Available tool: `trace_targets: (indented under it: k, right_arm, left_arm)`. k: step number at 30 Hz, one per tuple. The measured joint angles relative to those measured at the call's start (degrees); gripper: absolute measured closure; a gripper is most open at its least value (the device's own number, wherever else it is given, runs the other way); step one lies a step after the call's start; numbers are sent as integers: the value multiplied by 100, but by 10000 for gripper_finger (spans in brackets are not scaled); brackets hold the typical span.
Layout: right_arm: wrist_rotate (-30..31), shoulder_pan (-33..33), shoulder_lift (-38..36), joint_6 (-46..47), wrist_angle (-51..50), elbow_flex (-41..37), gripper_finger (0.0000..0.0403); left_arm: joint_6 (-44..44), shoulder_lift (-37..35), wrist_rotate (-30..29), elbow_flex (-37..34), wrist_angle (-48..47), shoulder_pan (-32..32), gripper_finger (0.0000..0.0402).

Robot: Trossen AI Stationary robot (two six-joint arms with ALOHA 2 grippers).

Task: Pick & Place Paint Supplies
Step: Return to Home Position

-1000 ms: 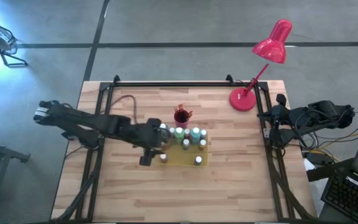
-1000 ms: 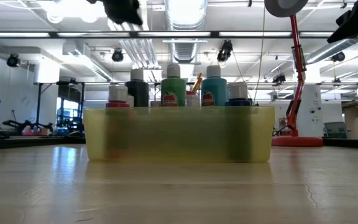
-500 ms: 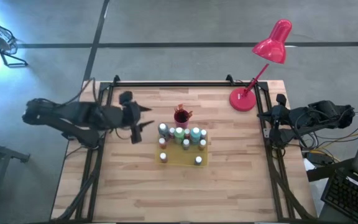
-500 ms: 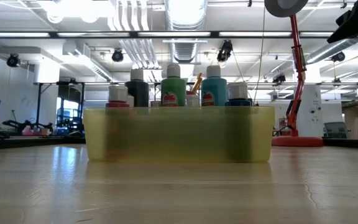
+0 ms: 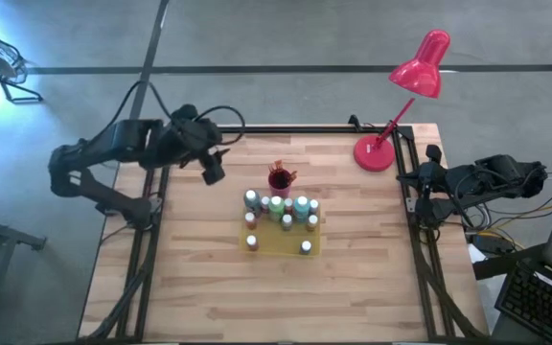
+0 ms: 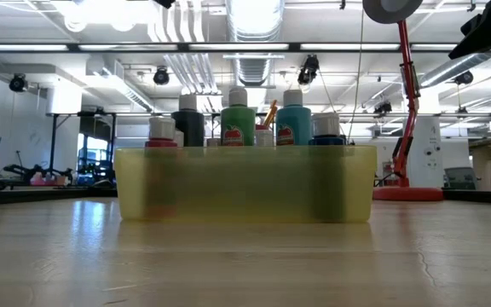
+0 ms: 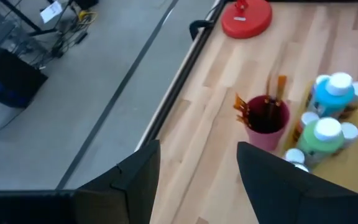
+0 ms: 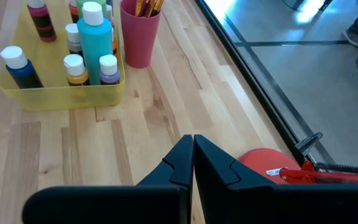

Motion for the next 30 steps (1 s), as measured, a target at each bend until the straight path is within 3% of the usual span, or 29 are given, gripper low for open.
trace_targets:
  k: [5,11,20,25,30]
  right_arm:
    - [0,-1,-2,-1,0,0,394]
    - [1,-2,0,0,0,0,394]
    - [-1,-2,0,0,0,0,394]
    - [-1,0,-1,0,0,0,394]
    - [1,-2,0,0,0,0,394]
  left_arm:
    - [125,345,222,310,161,91,184]
    - [759,744,1684,287,1321,-347,184]
    - [1597,791,1586,157,2318,-1480,184]
    - [1806,91,1270,-749,2954,-1663,184]
    - [1880,-1210,1267,-2465,3965,-1623,184]
